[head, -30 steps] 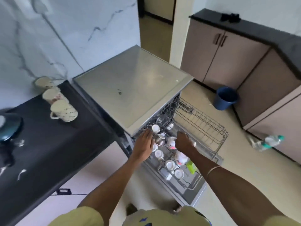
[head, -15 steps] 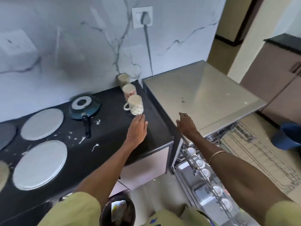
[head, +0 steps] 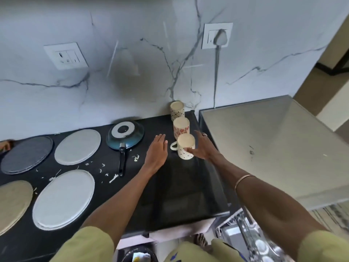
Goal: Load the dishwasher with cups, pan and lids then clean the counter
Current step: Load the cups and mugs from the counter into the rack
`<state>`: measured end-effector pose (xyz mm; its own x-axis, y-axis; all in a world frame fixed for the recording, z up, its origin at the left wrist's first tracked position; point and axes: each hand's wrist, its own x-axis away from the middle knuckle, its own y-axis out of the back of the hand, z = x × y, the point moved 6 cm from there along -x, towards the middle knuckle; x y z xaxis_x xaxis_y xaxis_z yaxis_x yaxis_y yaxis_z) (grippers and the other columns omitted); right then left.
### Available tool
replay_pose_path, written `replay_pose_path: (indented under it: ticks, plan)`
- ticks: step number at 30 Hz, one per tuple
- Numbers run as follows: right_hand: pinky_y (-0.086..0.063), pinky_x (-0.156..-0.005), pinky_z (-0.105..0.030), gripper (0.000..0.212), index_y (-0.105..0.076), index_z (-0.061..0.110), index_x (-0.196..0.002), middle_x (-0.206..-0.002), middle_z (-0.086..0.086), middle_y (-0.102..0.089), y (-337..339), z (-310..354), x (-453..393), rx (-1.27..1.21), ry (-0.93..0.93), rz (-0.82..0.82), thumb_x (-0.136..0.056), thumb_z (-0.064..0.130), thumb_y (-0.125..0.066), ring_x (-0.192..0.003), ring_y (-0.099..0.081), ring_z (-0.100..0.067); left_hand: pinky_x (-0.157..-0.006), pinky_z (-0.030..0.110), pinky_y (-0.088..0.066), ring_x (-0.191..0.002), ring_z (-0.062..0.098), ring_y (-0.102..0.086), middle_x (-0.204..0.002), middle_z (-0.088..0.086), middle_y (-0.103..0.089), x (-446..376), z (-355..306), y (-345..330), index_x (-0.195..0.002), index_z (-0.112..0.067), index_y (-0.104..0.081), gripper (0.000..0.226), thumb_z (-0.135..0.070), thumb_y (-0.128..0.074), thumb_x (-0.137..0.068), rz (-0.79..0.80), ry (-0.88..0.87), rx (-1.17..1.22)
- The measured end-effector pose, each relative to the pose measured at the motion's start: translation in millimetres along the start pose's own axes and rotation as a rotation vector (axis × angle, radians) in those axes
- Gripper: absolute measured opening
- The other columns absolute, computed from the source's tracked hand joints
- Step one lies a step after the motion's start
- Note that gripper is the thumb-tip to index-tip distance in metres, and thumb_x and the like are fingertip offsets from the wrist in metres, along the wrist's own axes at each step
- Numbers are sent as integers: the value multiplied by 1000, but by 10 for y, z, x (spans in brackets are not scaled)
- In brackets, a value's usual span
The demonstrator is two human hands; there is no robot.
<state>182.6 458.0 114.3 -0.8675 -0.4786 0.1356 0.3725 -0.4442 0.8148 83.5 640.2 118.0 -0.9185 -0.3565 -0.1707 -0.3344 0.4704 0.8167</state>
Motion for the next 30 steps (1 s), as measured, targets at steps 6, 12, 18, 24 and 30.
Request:
replay_pose_path:
  ticks: [6, 12, 18, 24, 30]
  plan:
    - [-52, -95, -43, 102, -39, 26, -136, -130, -2, -57, -128, 45, -319, -25, 83, 125, -48, 64, -74, -117, -58, -23, -110, 40, -40, -134, 23, -45, -145, 8, -49, -719, -242, -65, -145, -14, -43, 49, -34, -46, -100, 32, 47, 109]
    - [-52, -90, -39, 93, -35, 27, -136, -127, -1, -58, -141, -5, -260, -127, 103, 76, -57, 49, -80, -113, -58, -21, -102, 46, -45, -125, 31, -50, -139, 8, -52, -1114, -478, -450, -138, -19, -50, 68, -47, -70, -79, 193, 25, 56]
    - [-53, -84, -34, 86, -38, 25, -129, -122, 2, -61, -108, -3, -233, -86, 69, 50, -58, 50, -79, -107, -61, -19, -96, 47, -49, -121, 33, -52, -136, 10, -50, -1310, -351, -626, -137, -25, -47, 83, -41, -82, -64, 274, 20, -10]
    - [-50, -80, -31, 83, -39, 26, -128, -121, 1, -62, -69, -127, 8, -73, -8, -47, -59, 52, -77, -106, -62, -22, -87, 37, -47, -106, 29, -57, -121, 10, -47, -1146, -366, -451, -128, -16, -51, 83, -35, -90, -57, 173, 69, 36]
    - [-50, -81, -34, 87, -38, 25, -131, -121, -2, -61, 138, -329, 377, -84, -104, -167, -59, 52, -78, -107, -61, -26, -91, 43, -48, -109, 34, -56, -126, 12, -45, -819, -562, -366, -126, -12, -55, 81, -41, -88, -58, 124, -20, 75]
